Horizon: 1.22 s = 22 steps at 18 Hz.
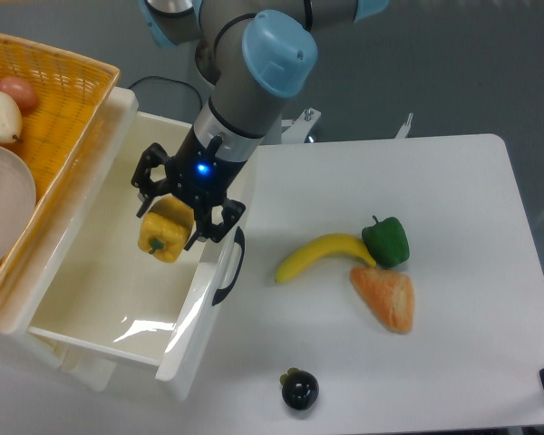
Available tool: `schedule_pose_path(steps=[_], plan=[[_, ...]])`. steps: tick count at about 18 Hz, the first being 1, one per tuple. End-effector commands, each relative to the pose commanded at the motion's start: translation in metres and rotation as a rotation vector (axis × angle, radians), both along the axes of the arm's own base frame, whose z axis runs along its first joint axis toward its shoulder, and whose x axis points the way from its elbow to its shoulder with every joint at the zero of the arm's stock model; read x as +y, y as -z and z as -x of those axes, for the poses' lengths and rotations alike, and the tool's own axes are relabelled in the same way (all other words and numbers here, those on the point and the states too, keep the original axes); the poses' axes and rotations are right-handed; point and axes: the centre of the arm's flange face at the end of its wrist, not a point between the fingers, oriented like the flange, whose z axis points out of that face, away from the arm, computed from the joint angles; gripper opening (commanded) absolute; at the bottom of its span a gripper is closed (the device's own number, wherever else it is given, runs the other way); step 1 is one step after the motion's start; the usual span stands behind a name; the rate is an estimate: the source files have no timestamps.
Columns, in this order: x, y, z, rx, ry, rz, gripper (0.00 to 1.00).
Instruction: Place the yellow pepper in the upper white drawer
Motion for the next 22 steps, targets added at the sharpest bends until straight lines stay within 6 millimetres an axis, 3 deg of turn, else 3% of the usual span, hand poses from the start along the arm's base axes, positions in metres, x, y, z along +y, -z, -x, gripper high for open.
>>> schedule_pose_path(steps=[7, 11, 16, 20, 22], plan=[[-0.002, -0.008, 0.011, 0.036, -0.015, -0.027, 1.0], [-0.015, -0.017, 0.046, 0.122, -0.07, -0.099, 1.0], [-0.031, -0.004, 0.088, 0.148, -0.128, -0.097, 1.0], [-0.04, 0.009, 0.102, 0.213, -0.107, -0.039, 1.0], [-0.043, 0.029, 0.109, 0.243, -0.069, 0.005, 1.0]])
